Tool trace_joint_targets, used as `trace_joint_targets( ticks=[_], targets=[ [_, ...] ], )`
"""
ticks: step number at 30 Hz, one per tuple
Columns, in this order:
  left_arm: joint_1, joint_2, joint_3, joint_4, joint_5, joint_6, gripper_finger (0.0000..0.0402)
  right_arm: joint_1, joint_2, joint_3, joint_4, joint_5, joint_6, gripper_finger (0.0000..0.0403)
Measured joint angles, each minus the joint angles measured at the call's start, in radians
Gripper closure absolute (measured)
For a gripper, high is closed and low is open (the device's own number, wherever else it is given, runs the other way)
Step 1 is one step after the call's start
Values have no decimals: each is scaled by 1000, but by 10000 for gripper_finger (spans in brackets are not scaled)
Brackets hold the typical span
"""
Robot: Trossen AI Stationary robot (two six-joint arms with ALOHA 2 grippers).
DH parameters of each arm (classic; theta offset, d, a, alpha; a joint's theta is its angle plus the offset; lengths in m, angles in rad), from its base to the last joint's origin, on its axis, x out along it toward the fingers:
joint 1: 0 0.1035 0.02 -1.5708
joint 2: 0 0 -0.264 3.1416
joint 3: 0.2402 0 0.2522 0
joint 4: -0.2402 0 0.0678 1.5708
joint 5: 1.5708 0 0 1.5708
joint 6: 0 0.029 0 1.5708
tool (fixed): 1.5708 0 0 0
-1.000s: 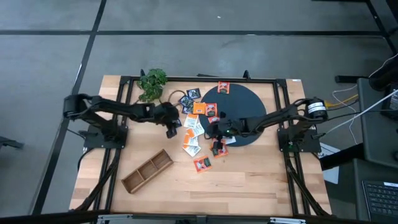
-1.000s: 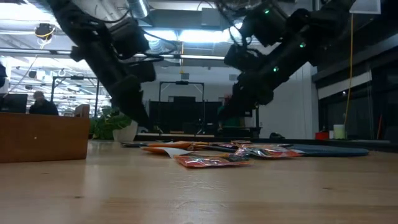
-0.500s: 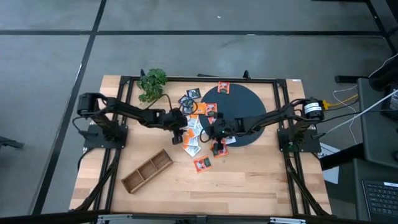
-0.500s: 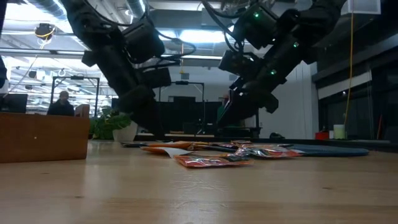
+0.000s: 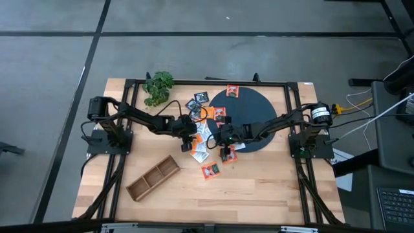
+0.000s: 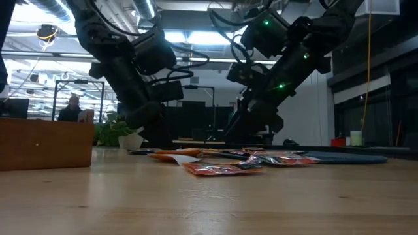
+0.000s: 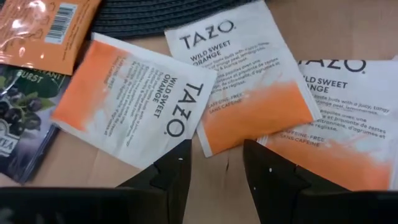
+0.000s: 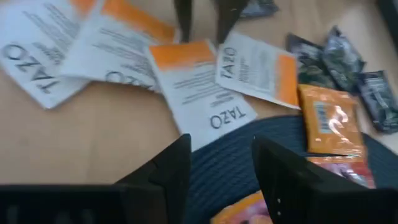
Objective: Pick & Place Tea
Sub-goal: Put the white tea bag into the right section of the wooden organizer
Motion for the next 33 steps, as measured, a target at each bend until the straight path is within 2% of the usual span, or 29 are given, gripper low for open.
trace_joint_targets(
  ticks=[14,25,29,33],
  targets=[
    [0,7,1,3,-5,0,258,1,110,1,82,-11,-22,228],
    [0,8,0,3,8,-29,258,-1,123,0,132,28,-50,229],
    [0,8,0,3,10,-40,258,-2,123,-1,137,81,-50,244],
    [0,8,0,4,10,-52,258,-3,123,-1,145,87,-50,280]
  ],
)
